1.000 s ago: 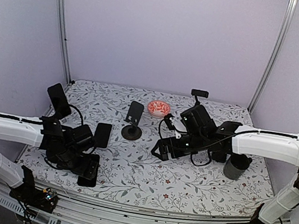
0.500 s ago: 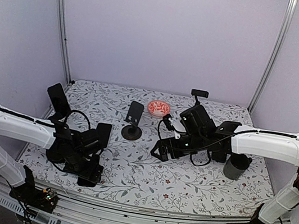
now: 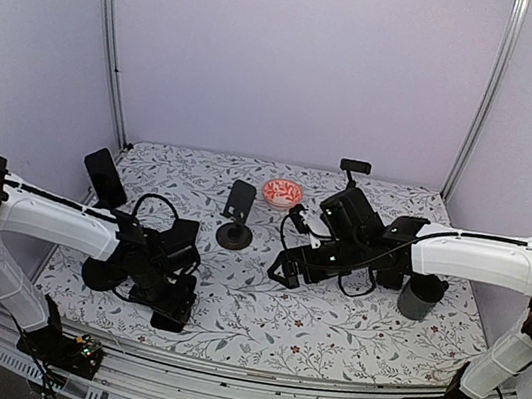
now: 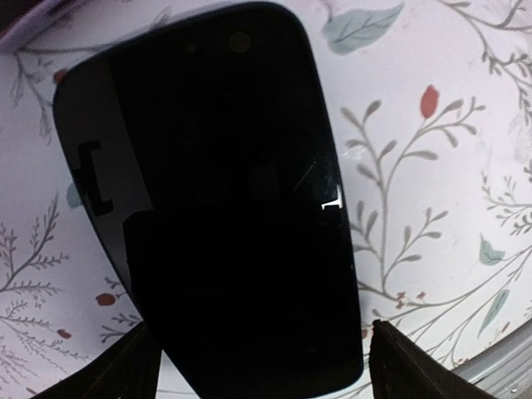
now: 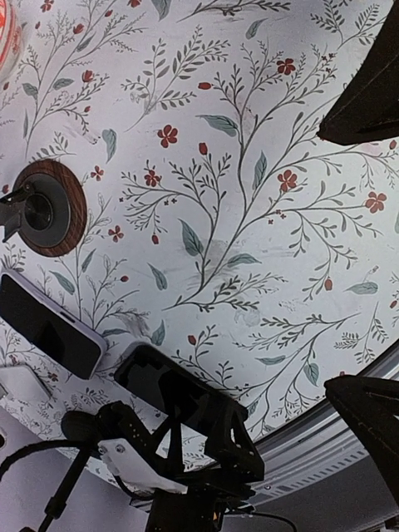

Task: Place the phone on the phone stand

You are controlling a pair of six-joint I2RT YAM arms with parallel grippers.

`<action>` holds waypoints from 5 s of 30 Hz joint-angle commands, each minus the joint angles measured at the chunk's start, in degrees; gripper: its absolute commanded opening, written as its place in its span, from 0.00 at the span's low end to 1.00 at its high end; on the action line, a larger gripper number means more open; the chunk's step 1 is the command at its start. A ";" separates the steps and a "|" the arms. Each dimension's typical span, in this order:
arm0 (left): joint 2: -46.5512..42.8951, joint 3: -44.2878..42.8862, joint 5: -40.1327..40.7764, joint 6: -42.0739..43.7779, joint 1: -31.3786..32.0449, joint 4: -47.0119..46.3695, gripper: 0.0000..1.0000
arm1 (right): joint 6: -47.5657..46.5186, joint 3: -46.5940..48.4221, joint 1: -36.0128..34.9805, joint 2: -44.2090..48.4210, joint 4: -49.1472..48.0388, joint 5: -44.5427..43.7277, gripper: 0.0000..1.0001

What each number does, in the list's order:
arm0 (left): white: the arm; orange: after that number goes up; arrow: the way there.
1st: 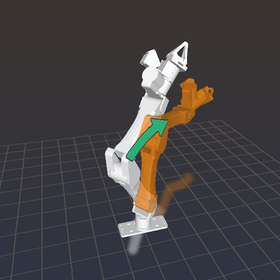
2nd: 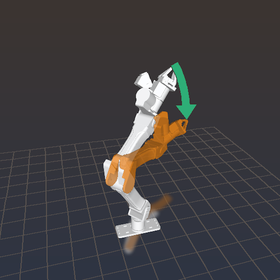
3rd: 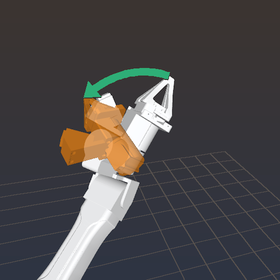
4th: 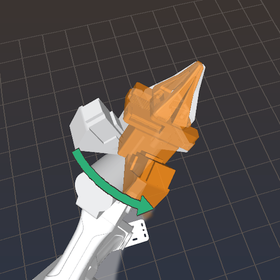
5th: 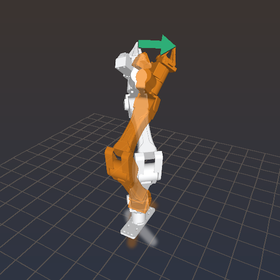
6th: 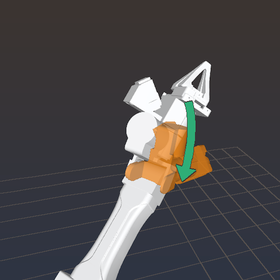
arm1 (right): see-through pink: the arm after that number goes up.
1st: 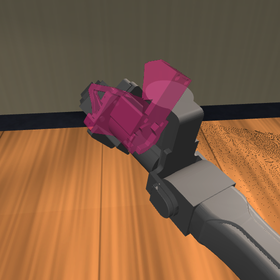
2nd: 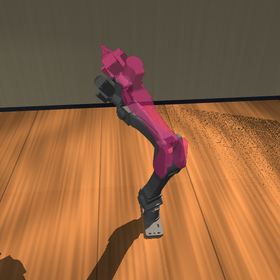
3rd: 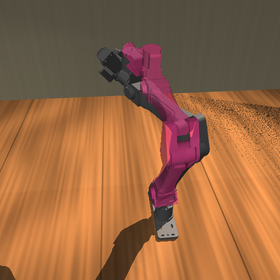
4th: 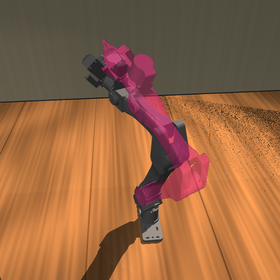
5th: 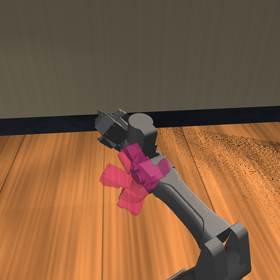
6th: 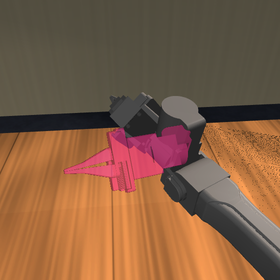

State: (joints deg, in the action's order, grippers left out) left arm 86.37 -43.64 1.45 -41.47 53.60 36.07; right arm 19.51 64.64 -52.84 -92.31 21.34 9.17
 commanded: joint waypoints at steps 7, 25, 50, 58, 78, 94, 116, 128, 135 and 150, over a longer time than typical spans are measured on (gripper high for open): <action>7.65 -9.13 -3.34 8.67 4.17 -3.44 0.90 | 0.40 -1.25 0.26 2.20 -0.95 -0.44 0.99; -8.38 -0.75 2.67 2.94 -0.98 3.35 0.53 | 1.45 -2.06 0.38 2.81 -1.30 -0.92 0.99; 2.30 1.00 -9.95 11.64 -2.69 -8.75 0.00 | 0.80 -2.18 0.38 3.27 -0.95 -0.63 0.99; 9.35 -6.73 -14.81 16.24 2.75 -12.63 0.03 | 1.40 -3.33 0.37 4.16 -0.87 -0.85 0.99; -7.56 -10.11 5.59 25.03 4.76 -7.59 0.47 | 2.49 3.70 -0.72 -5.61 8.22 -3.20 0.99; -16.36 -13.96 20.61 15.57 -3.52 -11.88 0.99 | 5.59 34.64 -10.55 -30.97 28.76 -5.22 0.99; -19.35 -11.65 23.04 20.65 -5.63 -11.56 0.99 | 8.57 47.93 -14.17 -43.96 41.42 -8.26 0.99; -18.54 -11.76 21.90 18.65 -5.63 -11.05 0.99 | 9.83 44.93 -14.84 -45.13 44.44 -9.35 0.90; -16.82 -14.03 23.66 17.45 -5.73 -8.81 0.98 | 12.28 36.71 -14.24 -39.24 42.38 -11.16 0.77; -13.73 -17.62 21.11 14.87 -5.73 -8.04 0.96 | 12.87 27.70 -12.41 -26.93 35.75 -18.06 0.55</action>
State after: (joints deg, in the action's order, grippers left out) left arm 72.14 -59.48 24.03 -25.78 48.47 28.01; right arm 31.20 94.91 -66.63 -124.51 56.05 -4.25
